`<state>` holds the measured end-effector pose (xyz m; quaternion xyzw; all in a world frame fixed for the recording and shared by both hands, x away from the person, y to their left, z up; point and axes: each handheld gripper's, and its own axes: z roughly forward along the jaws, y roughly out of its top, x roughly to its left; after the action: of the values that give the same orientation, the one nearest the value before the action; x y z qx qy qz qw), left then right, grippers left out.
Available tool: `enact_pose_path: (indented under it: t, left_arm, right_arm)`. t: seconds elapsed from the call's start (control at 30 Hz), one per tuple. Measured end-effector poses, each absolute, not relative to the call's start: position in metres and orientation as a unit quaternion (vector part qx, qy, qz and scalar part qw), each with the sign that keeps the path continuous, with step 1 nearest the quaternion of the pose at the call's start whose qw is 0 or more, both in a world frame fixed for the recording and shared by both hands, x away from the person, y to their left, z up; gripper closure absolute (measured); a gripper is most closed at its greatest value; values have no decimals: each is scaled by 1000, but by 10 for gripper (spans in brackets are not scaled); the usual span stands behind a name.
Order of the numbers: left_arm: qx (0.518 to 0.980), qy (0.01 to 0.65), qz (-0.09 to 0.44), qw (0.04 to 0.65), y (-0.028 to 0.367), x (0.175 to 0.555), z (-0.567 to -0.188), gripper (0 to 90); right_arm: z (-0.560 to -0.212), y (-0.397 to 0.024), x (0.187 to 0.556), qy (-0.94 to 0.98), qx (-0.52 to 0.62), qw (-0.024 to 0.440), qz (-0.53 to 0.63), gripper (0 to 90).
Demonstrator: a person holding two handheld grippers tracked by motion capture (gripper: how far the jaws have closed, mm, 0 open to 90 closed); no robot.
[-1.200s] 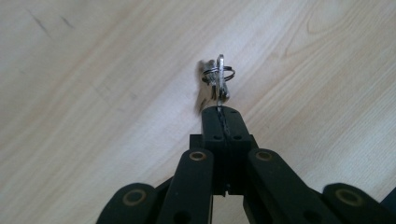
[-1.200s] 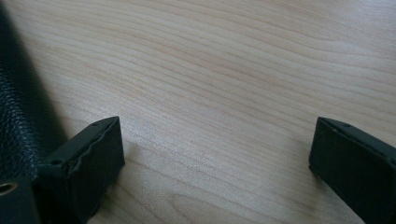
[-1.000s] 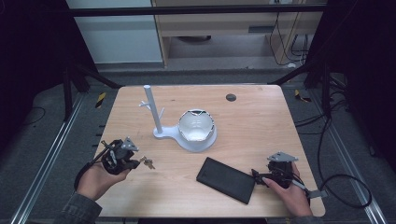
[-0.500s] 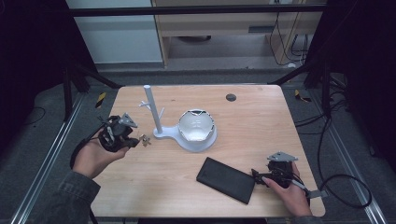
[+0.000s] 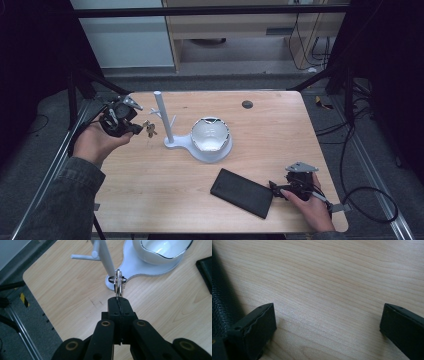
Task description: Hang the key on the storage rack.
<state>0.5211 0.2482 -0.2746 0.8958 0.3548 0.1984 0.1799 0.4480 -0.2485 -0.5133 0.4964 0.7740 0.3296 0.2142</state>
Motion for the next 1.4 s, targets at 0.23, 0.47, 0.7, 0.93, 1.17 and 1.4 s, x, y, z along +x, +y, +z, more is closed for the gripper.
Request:
enact_pose_path:
  t: [0.23,0.47,0.7,0.93,1.17,1.4]
  left_arm:
    - [893,363,199,177,254,530,-274,900]
    - [890,370,200,175,257,537,-267,900]
    - [891,369,204,172,252,543,-259,900]
    - [891,368,207,167,249,548,-258,900]
    - [892,366,206,167,247,552,-261,900]
    - [893,363,206,168,244,553,-261,900]
  right_arm:
    - [-513,-248,448,774,496,214,330,7]
    - [-513,-248,448,774,496,214,330,7]
    - [-513,-248,448,774,496,215,329,8]
    - [-513,-248,448,774,497,214,329,8]
    - [-513,-248,448,774,496,214,329,8]
    - [-513,-248,447,773,498,212,331,9]
